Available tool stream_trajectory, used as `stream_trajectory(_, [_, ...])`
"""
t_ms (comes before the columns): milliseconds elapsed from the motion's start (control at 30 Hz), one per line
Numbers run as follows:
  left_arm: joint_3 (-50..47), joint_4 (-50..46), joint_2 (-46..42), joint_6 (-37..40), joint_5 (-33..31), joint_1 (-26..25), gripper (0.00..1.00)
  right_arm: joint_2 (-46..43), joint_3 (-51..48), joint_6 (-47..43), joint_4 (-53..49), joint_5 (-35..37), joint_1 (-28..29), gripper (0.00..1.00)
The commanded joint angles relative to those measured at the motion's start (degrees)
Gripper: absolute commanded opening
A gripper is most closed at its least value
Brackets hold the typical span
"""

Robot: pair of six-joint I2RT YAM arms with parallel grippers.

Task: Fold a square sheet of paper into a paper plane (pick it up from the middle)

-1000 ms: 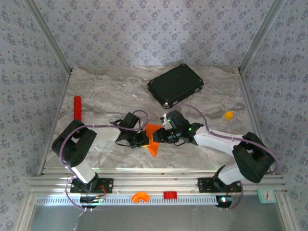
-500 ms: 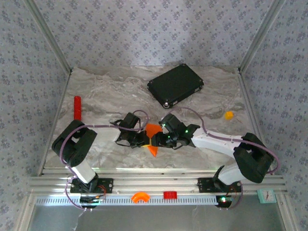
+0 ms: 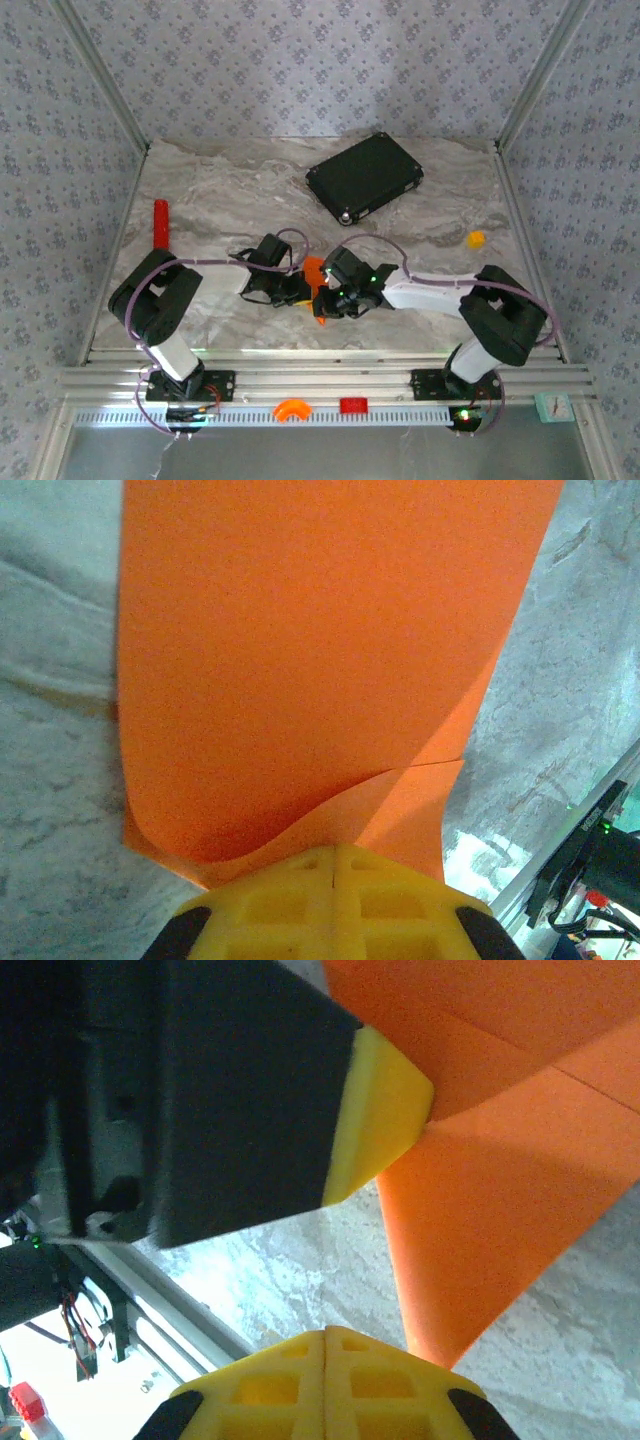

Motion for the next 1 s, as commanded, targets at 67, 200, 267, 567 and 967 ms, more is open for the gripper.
stream_trajectory(67, [-1.2, -2.7, 2.1, 0.6, -4.0, -0.2, 0.0, 3.4, 0.8, 1.3, 2.6, -0.8, 0.3, 0.06])
stream_trajectory(200, [-1.2, -3.0, 2.2, 0.8, -4.1, -0.2, 0.0, 4.8, -1.6, 1.6, 2.9, -0.8, 0.2, 0.05])
stream_trajectory(267, [-1.3, -3.0, 2.1, 0.8, -4.1, -0.2, 0.0, 4.8, -3.6, 2.2, 3.5, -1.0, 0.4, 0.05])
stream_trajectory(567, [-1.3, -3.2, 2.2, 0.9, -4.5, -0.2, 0.0, 1.8, -7.8, 4.1, 3.1, -1.2, 2.0, 0.05])
stream_trajectory(967, [-0.9, -3.5, 2.2, 1.0, -4.4, -0.2, 0.0, 5.9, 1.0, 3.2, 5.2, 0.9, -0.7, 0.1])
